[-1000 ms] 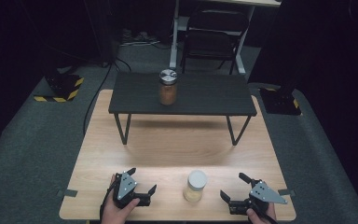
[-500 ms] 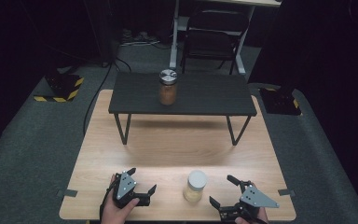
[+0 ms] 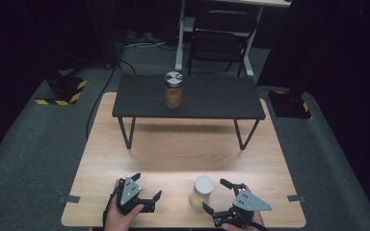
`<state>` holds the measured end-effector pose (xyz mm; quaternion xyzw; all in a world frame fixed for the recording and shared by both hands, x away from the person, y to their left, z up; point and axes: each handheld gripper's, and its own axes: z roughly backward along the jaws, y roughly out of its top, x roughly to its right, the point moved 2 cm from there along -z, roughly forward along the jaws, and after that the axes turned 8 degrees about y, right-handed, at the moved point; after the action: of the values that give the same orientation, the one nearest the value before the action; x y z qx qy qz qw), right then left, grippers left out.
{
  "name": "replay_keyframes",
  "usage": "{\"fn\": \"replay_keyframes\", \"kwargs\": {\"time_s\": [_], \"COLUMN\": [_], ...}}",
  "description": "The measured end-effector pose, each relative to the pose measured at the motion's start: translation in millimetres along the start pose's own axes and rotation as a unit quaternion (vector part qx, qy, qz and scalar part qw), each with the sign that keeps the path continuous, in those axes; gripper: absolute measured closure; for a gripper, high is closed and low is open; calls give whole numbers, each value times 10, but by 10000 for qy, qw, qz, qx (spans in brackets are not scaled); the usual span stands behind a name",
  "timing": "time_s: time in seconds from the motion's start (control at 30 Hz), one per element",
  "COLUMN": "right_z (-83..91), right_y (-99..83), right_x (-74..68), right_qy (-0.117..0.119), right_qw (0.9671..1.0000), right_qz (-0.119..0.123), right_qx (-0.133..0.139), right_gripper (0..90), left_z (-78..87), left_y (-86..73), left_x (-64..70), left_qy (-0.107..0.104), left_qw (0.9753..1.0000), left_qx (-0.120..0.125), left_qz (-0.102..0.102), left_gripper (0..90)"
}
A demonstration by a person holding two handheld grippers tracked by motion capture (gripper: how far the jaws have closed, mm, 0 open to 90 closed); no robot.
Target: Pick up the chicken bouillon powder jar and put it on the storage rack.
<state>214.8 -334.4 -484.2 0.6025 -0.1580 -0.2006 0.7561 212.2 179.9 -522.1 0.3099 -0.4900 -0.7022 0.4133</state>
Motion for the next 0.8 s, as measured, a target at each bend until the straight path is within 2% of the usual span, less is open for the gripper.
{"fn": "replay_keyframes", "kwargs": {"time_s": [0.13, 0.3, 0.57, 0.67, 0.73, 0.8], "right_z": [-123, -180, -258, -287, -293, -289], "right_y": [-2, -28, -40, -42, -60, -57], "right_x": [49, 83, 43, 32, 2, 1], "right_qy": [46, 99, 46, 76, -19, -19], "right_qw": [10000, 9999, 10000, 10000, 9999, 9999], "right_qz": [24, -45, 59, 13, -74, -102], "right_qx": [-84, -107, -11, 30, 96, 96], "right_gripper": [91, 134, 249, 298, 334, 337], "left_z": [4, 4, 4, 4, 4, 4], "left_y": [-4, -4, -4, -4, -1, -4], "left_x": [1, -3, -4, -12, -9, -9], "left_qy": [0, -13, -14, -24, -17, -20], "left_qw": [10000, 10000, 10000, 10000, 10000, 10000], "left_qx": [9, 7, 8, 5, -7, 4], "left_qz": [15, 19, 20, 30, 38, 40], "left_gripper": [4, 4, 4, 4, 4, 4]}}
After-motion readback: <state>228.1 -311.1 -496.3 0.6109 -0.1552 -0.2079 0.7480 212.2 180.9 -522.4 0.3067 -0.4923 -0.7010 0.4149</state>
